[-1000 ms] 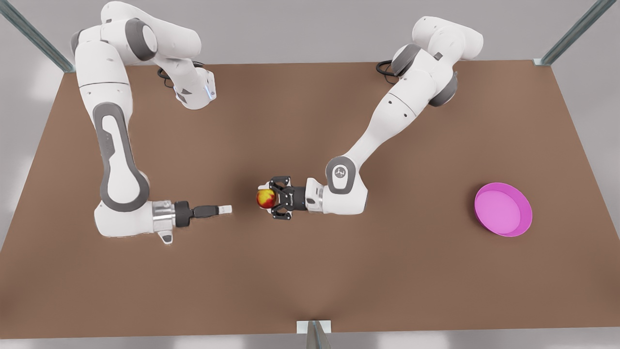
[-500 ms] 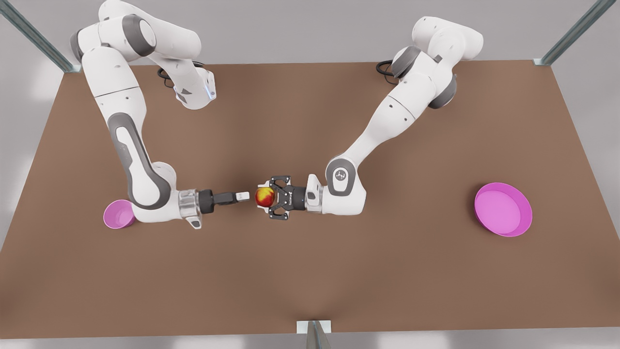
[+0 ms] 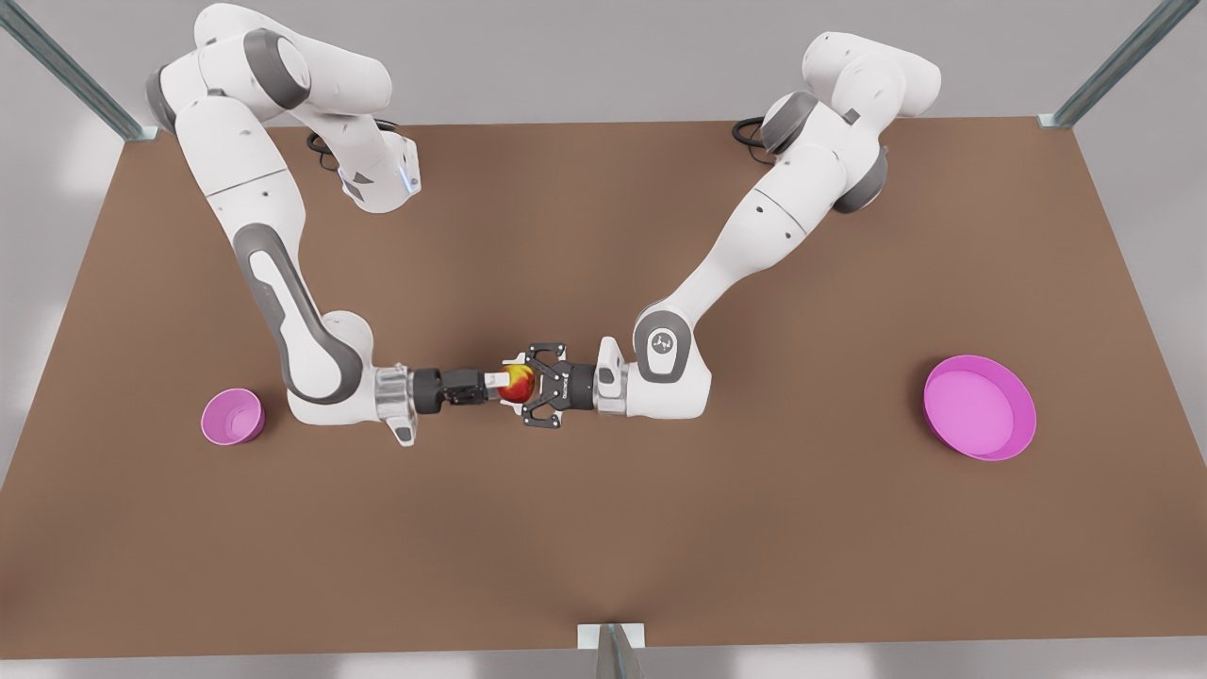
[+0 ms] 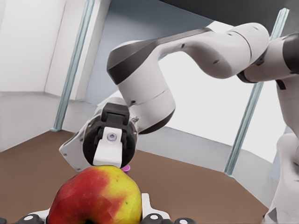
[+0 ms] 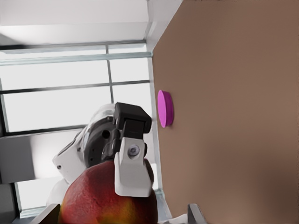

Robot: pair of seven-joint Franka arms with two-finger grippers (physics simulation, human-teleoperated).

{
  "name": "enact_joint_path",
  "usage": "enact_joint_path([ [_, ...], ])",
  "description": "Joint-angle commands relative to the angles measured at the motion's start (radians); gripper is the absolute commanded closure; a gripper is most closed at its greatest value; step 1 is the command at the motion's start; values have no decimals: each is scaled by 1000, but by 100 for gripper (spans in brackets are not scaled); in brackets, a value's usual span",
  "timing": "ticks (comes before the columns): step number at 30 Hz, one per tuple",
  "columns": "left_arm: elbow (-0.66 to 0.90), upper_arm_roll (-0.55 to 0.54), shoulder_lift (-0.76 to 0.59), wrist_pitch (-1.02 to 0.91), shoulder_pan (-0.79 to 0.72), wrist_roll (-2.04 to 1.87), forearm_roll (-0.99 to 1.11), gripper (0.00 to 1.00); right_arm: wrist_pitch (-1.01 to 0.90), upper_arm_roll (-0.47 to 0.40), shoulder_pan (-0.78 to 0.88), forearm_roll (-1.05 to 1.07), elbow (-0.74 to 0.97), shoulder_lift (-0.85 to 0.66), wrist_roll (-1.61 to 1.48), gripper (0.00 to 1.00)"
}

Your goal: Use the left arm to pick up the apple from the plate, transfer it to the gripper of the right arm, and then use the right arm to place it into the bowl

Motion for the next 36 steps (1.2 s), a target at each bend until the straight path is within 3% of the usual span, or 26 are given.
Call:
enact_joint_path([
  [1,3,0,-1,-11,0,113,3,42,23,1,2,5,0,0,-182,0],
  [22,5,1,2,-11,0,113,3,41,39,50,-9,45,-1,-4,-196,1],
  [26,5,3,2,-13,2,113,3,41,39,50,-9,45,-1,-4,-196,20],
  [29,5,1,9,-13,2,125,3,41,39,50,-9,45,-1,-4,-196,28],
  [32,3,1,7,-13,2,125,3,34,39,50,-9,45,0,-3,-196,33],
  [34,3,0,7,-13,0,123,3,20,39,50,-9,45,0,-3,-196,33],
  [36,3,0,5,-14,2,122,3,17,39,50,-9,45,0,-3,-196,33],
])
